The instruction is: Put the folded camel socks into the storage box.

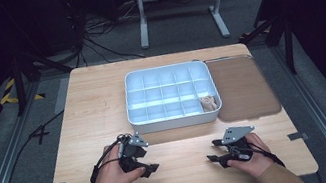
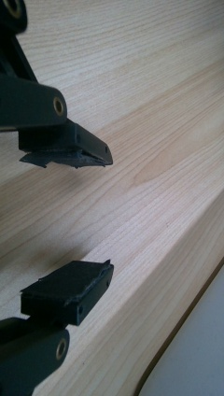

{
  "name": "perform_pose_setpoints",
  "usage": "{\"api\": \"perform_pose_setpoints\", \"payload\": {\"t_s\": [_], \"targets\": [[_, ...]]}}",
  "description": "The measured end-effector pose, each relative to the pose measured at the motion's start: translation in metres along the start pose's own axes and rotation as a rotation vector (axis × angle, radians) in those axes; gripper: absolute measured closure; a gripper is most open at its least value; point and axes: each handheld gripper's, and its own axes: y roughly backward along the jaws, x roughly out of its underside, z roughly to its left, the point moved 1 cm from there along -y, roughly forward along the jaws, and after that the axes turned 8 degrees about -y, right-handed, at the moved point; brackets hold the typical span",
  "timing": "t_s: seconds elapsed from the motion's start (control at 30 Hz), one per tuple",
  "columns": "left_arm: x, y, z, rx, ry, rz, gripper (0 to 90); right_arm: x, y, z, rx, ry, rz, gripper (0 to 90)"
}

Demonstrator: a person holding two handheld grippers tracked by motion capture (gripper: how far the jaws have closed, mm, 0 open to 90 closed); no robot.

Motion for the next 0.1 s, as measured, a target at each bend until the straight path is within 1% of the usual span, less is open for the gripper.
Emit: {"api": "perform_pose_setpoints", "payload": {"t_s": [0.1], "targets": [[0.0011,-0.0028,0.0016,0.004,0.004,0.002,33.1,-0.0003,0.0009,0.0003,0.009,0.008,-0.01,40.5]]}}
